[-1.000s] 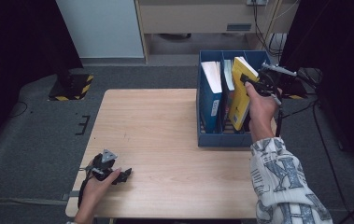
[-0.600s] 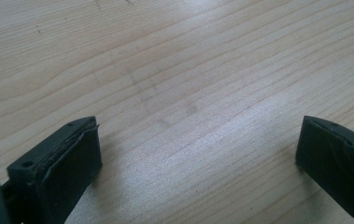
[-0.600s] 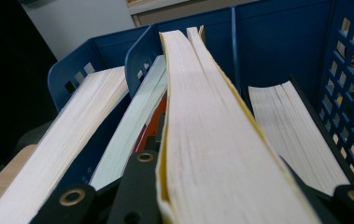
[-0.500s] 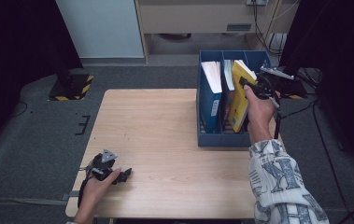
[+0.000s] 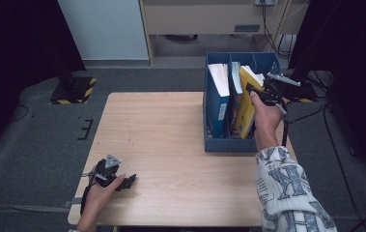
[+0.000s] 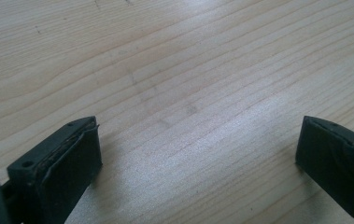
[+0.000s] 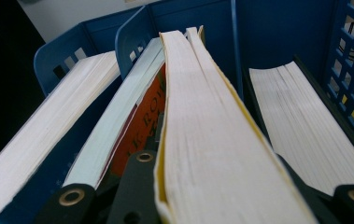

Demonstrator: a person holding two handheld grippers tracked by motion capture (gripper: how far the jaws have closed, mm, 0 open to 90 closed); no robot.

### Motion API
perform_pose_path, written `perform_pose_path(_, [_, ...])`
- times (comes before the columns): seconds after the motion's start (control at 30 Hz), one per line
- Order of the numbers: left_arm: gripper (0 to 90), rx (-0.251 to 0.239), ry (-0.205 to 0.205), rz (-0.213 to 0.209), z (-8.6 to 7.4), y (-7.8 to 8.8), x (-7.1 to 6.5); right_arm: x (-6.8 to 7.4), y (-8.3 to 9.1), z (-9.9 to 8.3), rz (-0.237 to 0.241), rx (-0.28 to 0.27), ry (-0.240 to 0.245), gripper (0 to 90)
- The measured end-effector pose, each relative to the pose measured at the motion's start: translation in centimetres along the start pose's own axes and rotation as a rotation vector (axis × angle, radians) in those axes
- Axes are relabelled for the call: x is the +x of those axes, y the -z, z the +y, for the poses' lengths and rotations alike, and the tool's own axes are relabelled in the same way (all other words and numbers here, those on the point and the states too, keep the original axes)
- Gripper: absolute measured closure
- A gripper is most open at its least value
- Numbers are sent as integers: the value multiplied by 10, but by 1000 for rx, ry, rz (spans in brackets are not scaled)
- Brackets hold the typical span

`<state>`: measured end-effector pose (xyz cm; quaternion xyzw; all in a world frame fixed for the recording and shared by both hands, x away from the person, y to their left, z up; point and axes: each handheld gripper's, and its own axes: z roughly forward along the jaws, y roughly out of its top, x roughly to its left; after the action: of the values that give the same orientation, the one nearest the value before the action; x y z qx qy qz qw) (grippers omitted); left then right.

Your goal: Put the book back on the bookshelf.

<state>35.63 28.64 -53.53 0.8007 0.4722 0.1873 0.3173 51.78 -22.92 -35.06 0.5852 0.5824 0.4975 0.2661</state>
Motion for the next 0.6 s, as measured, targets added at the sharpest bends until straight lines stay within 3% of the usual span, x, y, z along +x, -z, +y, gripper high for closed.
perform_pose_path(0.6, [0,0,-1,-1,0,0,0,-5,-6,-17,-18,32,2,737])
